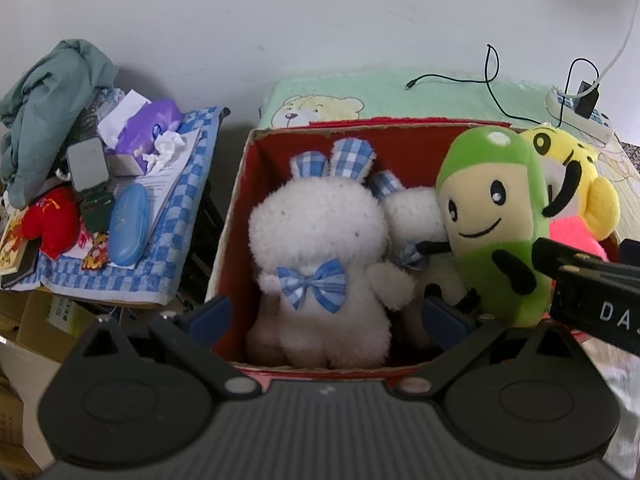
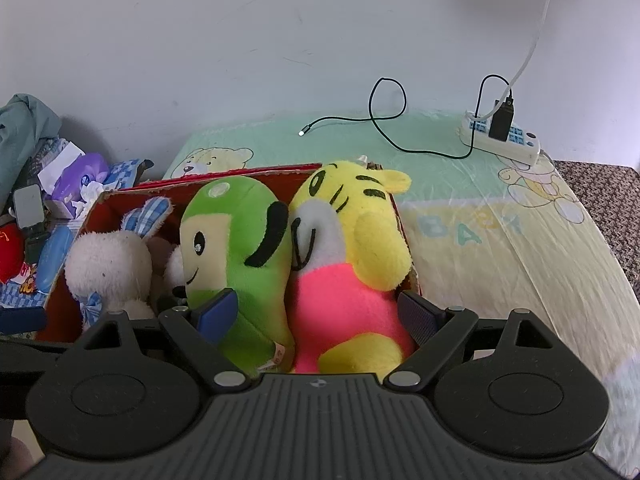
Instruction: Organize objects
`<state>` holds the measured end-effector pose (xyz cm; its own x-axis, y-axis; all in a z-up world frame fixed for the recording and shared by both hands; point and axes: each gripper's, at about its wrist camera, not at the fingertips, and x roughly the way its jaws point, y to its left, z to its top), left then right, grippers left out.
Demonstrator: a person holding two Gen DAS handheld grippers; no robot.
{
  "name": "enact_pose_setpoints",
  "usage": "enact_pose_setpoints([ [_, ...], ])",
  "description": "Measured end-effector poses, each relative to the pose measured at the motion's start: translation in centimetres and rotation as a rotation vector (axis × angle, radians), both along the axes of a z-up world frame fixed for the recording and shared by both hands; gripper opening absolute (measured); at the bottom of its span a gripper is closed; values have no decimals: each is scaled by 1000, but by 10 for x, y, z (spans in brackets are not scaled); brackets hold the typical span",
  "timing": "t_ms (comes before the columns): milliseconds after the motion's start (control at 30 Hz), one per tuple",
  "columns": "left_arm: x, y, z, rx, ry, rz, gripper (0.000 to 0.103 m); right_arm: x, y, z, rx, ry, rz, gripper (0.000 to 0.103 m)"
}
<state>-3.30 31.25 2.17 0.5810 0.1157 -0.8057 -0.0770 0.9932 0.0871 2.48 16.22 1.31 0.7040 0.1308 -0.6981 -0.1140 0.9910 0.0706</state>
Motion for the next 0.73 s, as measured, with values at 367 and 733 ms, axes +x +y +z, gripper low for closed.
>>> enact_pose_setpoints([
  [367, 0, -1, -2, -3, -4, -10, 100, 0, 0, 0, -3, -2, 1, 89],
  [733, -4, -2, 3, -8, -34, -21, 96, -4, -1, 3, -3, -17, -2, 89],
])
